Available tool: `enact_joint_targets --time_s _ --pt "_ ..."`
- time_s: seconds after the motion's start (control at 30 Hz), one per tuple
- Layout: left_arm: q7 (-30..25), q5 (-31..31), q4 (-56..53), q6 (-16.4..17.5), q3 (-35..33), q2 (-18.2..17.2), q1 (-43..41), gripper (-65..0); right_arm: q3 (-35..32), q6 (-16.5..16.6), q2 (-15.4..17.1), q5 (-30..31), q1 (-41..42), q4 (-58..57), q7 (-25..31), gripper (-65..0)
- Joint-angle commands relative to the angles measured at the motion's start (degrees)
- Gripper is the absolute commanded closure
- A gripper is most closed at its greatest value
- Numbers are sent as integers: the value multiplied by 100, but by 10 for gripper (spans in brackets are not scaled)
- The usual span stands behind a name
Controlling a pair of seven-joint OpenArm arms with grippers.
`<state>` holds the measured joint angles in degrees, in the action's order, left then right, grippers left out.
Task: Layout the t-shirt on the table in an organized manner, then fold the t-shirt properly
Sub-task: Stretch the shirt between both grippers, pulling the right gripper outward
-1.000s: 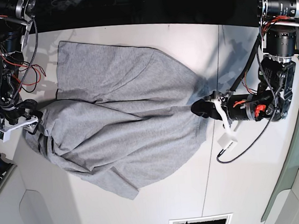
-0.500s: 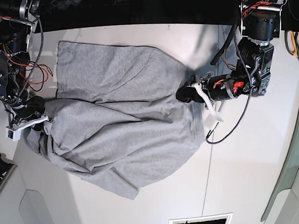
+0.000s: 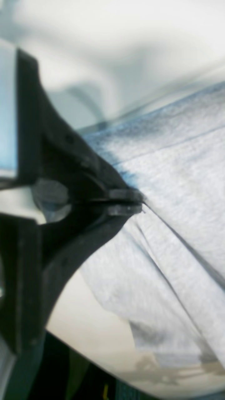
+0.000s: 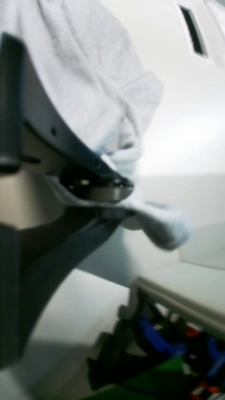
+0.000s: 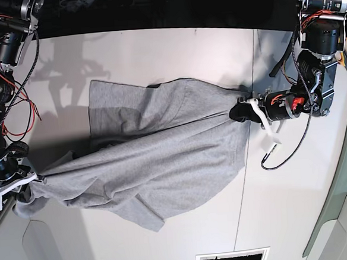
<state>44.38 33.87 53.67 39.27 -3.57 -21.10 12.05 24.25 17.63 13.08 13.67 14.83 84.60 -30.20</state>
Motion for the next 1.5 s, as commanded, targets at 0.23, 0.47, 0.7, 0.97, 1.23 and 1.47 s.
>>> enact_joint_targets --time_s 0.23,0.47,0.7,0.97,1.23,1.47 --pt "466 -822 -59 -431 13 -649 33 0 216 -739 249 -483 151 520 -461 -153" --pt "466 -817 -59 -345 -35 -870 33 0 675 -1296 251 -702 149 466 -498 -295" --pt "466 -474 -37 -341 -98 -938 39 -27 494 -909 236 -26 -199 -197 -564 -295" --pt "848 531 44 70 -96 -942 295 -242 295 -177 229 702 -756 -1705 328 -295" --pt "1139 1381 955 73 -96 -914 319 -241 319 315 232 1119 -649 -2151 693 -295" --pt "1027 859 1134 73 -98 -599 291 -241 553 511 216 1650 -549 -1386 175 -295"
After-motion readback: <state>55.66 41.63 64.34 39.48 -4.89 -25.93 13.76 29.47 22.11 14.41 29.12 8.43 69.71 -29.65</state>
